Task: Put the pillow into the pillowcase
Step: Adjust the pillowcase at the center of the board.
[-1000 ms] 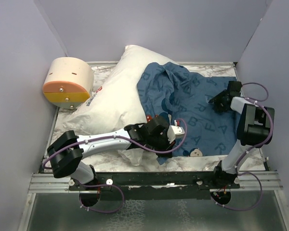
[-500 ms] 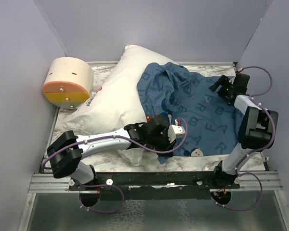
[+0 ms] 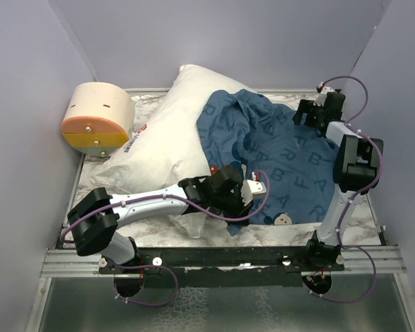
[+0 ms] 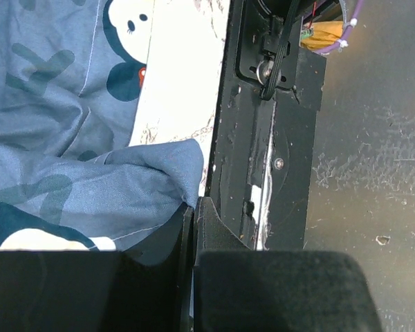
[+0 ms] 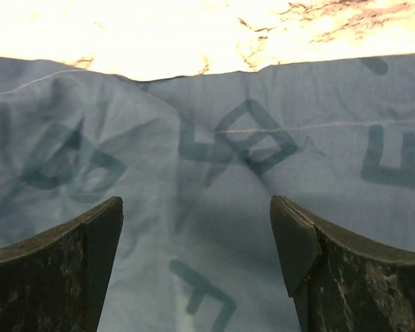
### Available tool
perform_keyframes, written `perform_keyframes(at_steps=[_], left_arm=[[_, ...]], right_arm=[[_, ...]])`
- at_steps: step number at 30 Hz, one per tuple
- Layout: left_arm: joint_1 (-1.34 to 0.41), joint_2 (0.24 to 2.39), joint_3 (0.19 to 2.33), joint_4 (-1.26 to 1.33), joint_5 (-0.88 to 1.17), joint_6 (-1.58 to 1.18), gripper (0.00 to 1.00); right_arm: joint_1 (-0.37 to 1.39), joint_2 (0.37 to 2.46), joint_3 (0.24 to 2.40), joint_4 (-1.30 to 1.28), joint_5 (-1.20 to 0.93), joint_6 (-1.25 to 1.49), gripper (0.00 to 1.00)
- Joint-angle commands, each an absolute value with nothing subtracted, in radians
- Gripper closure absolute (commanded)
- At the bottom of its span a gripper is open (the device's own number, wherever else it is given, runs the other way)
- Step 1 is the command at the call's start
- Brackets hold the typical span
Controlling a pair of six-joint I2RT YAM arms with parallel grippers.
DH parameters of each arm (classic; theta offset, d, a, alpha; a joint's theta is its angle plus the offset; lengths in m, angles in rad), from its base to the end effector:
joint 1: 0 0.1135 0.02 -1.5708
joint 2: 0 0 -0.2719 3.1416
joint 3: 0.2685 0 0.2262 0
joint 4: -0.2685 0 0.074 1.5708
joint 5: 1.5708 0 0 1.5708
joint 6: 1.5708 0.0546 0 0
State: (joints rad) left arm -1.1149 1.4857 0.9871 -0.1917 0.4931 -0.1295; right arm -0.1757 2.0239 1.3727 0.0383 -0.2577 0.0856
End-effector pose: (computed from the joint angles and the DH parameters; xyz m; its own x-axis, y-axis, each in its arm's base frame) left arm 0.1138 -0.2909 0.2551 -0.4009 0.5592 -0.7257 0.9074 0.1334 -0.3985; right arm 0.4480 -0.0654 0.2006 -0.5674 0.1847 -0.8025 0.0123 0.9763 0.2160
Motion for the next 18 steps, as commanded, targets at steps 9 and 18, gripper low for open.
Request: perform_keyframes(at_steps=[9, 18], left_arm=[[-1.121, 1.493, 0.995, -0.142, 0.554, -0.114, 1.00], [-1.118, 1.515, 1.004, -0.136, 0.565, -0.108, 1.00]], right_arm=[[-0.132, 2.305, 1.738, -0.179, -0.043, -0.062, 0.20], [-0.129, 2.335, 1.725, -0.189, -0.074, -0.036, 0.55]])
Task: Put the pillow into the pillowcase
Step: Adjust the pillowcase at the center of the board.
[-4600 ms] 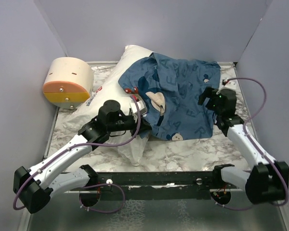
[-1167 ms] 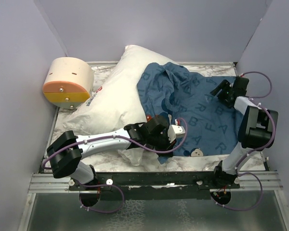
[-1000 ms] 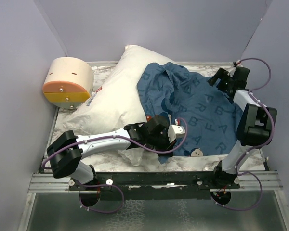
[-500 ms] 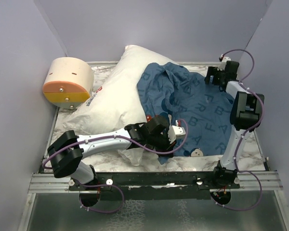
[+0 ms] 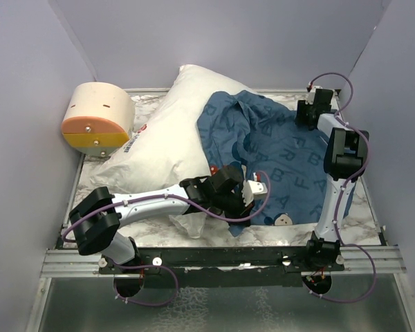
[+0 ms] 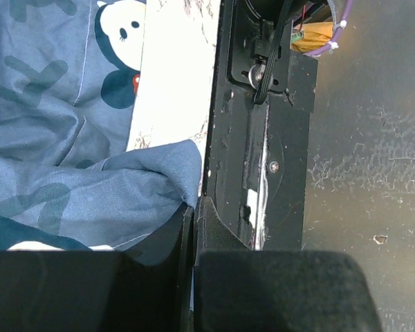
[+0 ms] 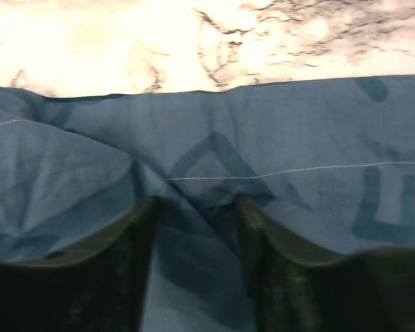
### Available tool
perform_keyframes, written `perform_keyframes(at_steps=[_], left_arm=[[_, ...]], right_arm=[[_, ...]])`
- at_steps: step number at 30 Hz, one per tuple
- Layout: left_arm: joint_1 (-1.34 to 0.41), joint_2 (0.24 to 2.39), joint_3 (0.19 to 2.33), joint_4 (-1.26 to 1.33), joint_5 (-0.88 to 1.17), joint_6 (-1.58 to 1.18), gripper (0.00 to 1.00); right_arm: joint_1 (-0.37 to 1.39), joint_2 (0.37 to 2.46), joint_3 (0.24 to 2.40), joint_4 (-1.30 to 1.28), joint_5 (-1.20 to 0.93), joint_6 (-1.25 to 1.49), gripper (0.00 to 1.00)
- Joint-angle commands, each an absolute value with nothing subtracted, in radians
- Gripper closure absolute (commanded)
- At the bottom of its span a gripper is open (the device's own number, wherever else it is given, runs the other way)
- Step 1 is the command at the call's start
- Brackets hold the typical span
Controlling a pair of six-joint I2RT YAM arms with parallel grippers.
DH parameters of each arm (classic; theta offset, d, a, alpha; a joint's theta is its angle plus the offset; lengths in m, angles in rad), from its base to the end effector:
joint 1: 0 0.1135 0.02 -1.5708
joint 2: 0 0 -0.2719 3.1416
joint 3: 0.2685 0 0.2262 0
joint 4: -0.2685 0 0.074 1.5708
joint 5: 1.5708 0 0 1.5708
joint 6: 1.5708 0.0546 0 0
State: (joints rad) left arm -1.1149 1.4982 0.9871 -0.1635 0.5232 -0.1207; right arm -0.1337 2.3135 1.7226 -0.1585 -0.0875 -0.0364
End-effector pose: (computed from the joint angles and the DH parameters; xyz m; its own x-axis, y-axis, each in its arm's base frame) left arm 0.1140 -0.2945 0.2546 -0.3873 0.5530 -0.7377 0.9095 0.0983 -0.4038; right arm 0.5085 -0.0636 0.1547 -0.6772 0.0545 -0.7338 0.0448 0.9985 0.0328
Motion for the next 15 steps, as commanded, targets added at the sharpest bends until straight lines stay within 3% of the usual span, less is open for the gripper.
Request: perform_keyframes(at_steps=[1, 6, 15], left_arm=[[-1.119, 1.519, 1.007, -0.142, 0.565, -0.105, 1.00], [-1.117, 1.521, 1.013, -0.154, 0.568, -0.096, 1.00], [-1.114, 1.628, 1.072, -0.066, 0.634, -0.141, 1.00]], right_arm=[[-0.129, 2.336, 1.718, -0.184, -0.073, -0.040, 0.63], [-0.131, 2.321, 1.709, -0.173, -0.005, -0.049, 0.98], [-0.165, 2.251, 1.701, -0.055, 0.251, -0.035, 0.99]])
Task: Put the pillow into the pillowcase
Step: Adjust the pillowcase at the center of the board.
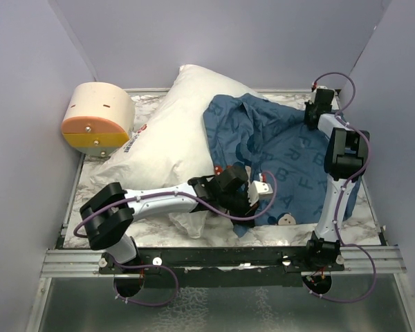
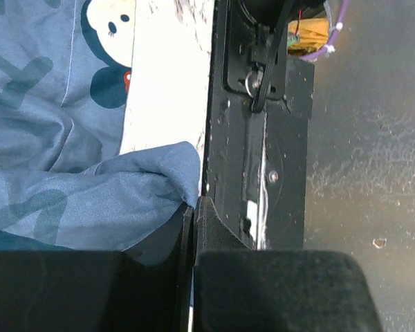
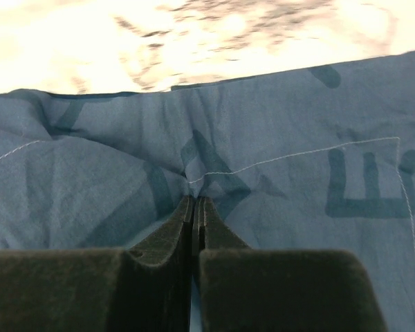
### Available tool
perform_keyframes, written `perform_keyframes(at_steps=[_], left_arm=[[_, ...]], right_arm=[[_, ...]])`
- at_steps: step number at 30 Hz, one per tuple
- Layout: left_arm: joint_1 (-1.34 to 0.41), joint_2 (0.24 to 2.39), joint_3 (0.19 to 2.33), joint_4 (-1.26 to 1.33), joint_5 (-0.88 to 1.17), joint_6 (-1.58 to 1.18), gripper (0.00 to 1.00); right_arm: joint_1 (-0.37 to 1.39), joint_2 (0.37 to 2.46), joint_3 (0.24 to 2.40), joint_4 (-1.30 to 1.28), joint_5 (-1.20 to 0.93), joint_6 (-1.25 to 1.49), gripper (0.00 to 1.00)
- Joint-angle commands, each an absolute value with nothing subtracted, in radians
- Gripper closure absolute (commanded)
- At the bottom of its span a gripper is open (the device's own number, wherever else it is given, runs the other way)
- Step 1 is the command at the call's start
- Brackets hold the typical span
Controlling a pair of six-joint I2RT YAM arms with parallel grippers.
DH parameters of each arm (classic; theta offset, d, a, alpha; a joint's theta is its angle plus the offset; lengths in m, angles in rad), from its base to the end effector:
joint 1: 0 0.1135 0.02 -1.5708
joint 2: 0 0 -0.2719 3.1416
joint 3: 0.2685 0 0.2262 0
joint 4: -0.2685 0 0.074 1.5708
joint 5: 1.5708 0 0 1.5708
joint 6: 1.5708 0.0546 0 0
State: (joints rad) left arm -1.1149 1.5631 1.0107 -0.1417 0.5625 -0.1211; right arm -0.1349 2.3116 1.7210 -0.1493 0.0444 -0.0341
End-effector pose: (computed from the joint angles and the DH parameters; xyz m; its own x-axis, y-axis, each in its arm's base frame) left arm 0.1180 -0.3068 0.2451 -0.3931 0.5696 -0.7218 0.8991 0.0737 -0.4315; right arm 0.5080 -0.0714 0.1559 -0.6734 0.0570 -0.7371 0.1440 0.9880 -0.0551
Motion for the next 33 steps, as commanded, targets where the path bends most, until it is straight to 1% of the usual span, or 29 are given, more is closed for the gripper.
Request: perform_keyframes(at_steps=[1, 6, 10, 15, 19, 20, 21, 22, 23, 25, 26, 29, 30, 31, 33], left_arm=[[-1.114, 1.649, 1.083, -0.053, 0.638, -0.148, 1.00], [-1.117, 1.797, 1.178, -0.007, 0.694, -0.167, 1.00], [-1.124, 1.922, 1.298, -0.030, 0.745, -0.170, 1.00], [-1.138, 2.017, 1.378, -0.041, 0.771, -0.169, 1.00], [-1.138, 2.033, 1.381, -0.088, 0.707, -0.146, 1.00], [-1.135, 2.030, 1.378, -0.101, 0.677, -0.144, 1.00], [-1.133, 2.025, 1.375, -0.117, 0.641, -0.143, 0.98], [-1.130, 2.016, 1.370, -0.134, 0.598, -0.143, 0.94], [-1.129, 2.005, 1.363, -0.153, 0.540, -0.148, 0.87], [-1.129, 1.965, 1.359, -0.198, 0.404, -0.152, 0.70], [-1.128, 1.937, 1.338, -0.212, 0.345, -0.159, 0.60], [-1.129, 1.821, 1.295, -0.236, 0.223, -0.179, 0.37], [-1.129, 1.779, 1.281, -0.234, 0.206, -0.182, 0.33], [-1.128, 1.732, 1.268, -0.233, 0.198, -0.186, 0.27], [-1.128, 1.636, 1.244, -0.223, 0.200, -0.193, 0.25]], right_arm=[[-0.168, 2.240, 1.685, -0.024, 0.287, -0.036, 0.99], [-0.187, 2.215, 1.719, 0.033, 0.416, -0.019, 0.99], [-0.187, 2.180, 1.724, 0.091, 0.457, -0.019, 0.99], [-0.187, 2.144, 1.734, 0.142, 0.468, -0.042, 0.99], [-0.187, 2.156, 1.762, 0.118, 0.434, -0.038, 0.99], [-0.187, 2.163, 1.769, 0.096, 0.415, -0.025, 0.97], [-0.187, 2.165, 1.771, 0.075, 0.389, -0.009, 0.88], [-0.186, 2.157, 1.761, 0.060, 0.359, 0.008, 0.80], [-0.186, 2.141, 1.743, 0.057, 0.319, 0.025, 0.71], [-0.182, 2.095, 1.694, 0.061, 0.237, 0.053, 0.50], [-0.176, 2.064, 1.667, 0.069, 0.198, 0.067, 0.42], [-0.149, 1.967, 1.588, 0.092, 0.095, 0.089, 0.30], [-0.137, 1.930, 1.563, 0.102, 0.061, 0.095, 0.26], [-0.126, 1.893, 1.542, 0.103, 0.017, 0.100, 0.25], [-0.102, 1.822, 1.498, 0.116, -0.072, 0.113, 0.22]])
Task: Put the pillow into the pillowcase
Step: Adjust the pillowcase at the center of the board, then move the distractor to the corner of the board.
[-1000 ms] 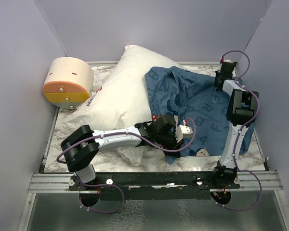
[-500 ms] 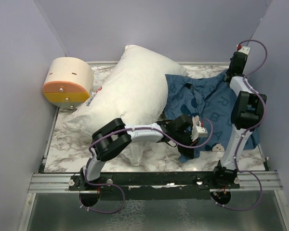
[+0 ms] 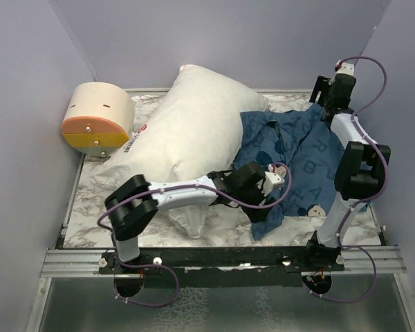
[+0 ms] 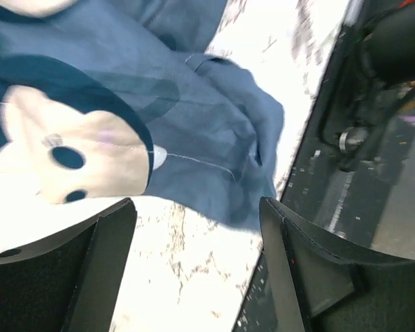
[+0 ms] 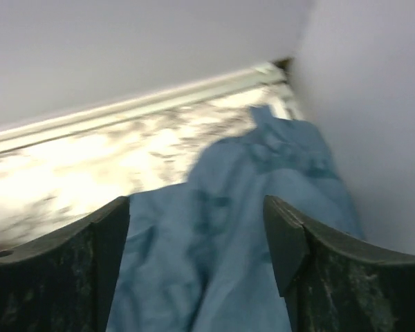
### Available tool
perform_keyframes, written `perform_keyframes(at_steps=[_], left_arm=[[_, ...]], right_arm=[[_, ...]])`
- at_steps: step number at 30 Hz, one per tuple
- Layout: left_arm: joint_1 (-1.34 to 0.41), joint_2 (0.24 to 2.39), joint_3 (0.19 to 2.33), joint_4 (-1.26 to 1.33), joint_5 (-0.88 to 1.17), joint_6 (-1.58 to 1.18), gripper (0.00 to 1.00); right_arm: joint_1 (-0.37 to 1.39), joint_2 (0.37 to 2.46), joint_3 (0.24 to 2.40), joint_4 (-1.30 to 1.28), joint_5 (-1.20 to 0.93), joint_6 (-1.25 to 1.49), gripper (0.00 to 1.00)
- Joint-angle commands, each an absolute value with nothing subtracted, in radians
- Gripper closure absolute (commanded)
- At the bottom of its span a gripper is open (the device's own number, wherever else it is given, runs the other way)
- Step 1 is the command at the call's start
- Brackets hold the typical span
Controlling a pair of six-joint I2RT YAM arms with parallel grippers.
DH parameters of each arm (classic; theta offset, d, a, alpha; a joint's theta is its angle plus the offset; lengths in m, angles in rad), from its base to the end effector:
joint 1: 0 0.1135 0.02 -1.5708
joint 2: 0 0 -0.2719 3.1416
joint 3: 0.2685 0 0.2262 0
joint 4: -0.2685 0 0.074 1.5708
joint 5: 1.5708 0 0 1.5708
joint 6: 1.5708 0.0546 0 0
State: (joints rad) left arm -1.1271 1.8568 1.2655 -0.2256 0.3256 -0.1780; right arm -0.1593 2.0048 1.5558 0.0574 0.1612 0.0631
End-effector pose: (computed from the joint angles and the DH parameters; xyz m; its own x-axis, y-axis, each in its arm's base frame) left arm 0.1548 -0.3663 0.2109 -0.4762 0.6110 -0.6324 0.8793 0.3222 -0.3507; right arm 0.4677 -0.0840 0.2708 -0.3570 0.1204 -0.9263 0.3262 0.9453 -0.0029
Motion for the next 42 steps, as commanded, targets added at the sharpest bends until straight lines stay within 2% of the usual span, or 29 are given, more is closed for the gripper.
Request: perform_keyframes(at_steps=[1, 5, 10, 12, 16, 18, 23, 24, 29, 30, 31, 33, 38, 42], left_arm=[[-1.128, 1.591, 1.231, -0.217, 0.203, -0.198, 0.25], [-1.129, 1.410, 1.165, -0.176, 0.171, -0.227, 0.23], [-1.109, 1.157, 1.070, -0.211, -0.056, -0.219, 0.04], [-1.038, 1.087, 1.083, -0.309, -0.098, -0.225, 0.01], [-0.781, 1.037, 1.183, -0.462, -0.023, -0.232, 0.01], [-0.713, 1.030, 1.245, -0.538, -0.100, -0.242, 0.02], [-0.625, 0.962, 1.254, -0.690, -0.391, -0.339, 0.17], [-0.601, 0.937, 1.236, -0.706, -0.459, -0.348, 0.24], [-0.488, 0.886, 1.160, -0.656, -0.611, -0.331, 0.78], [-0.459, 0.892, 1.148, -0.634, -0.629, -0.319, 0.87], [-0.424, 0.899, 1.133, -0.608, -0.640, -0.305, 0.92], [-0.327, 0.923, 1.096, -0.534, -0.588, -0.288, 0.99], [0.000, 1.047, 0.994, -0.330, -0.262, -0.325, 1.00], [0.145, 1.146, 0.967, -0.234, -0.158, -0.377, 1.00]], right_arm=[[-0.088, 1.791, 1.478, 0.118, -0.115, 0.121, 0.20], [-0.018, 1.631, 1.334, 0.188, -0.284, 0.151, 0.18], [0.063, 1.475, 1.129, 0.277, -0.457, 0.207, 0.18], [0.109, 1.420, 1.057, 0.298, -0.520, 0.212, 0.17], [0.193, 1.303, 0.920, 0.332, -0.585, 0.212, 0.17], [0.211, 1.244, 0.836, 0.398, -0.639, 0.259, 0.17], [0.261, 1.130, 0.693, 0.450, -0.682, 0.298, 0.17], [0.268, 1.117, 0.675, 0.453, -0.688, 0.298, 0.16], [0.293, 1.102, 0.642, 0.455, -0.718, 0.315, 0.16], [0.297, 1.097, 0.640, 0.456, -0.721, 0.317, 0.16], [0.300, 1.093, 0.640, 0.455, -0.726, 0.316, 0.16], [0.301, 1.084, 0.639, 0.449, -0.730, 0.315, 0.16], [0.302, 1.069, 0.629, 0.446, -0.742, 0.318, 0.16], [0.302, 1.052, 0.615, 0.435, -0.744, 0.304, 0.16]])
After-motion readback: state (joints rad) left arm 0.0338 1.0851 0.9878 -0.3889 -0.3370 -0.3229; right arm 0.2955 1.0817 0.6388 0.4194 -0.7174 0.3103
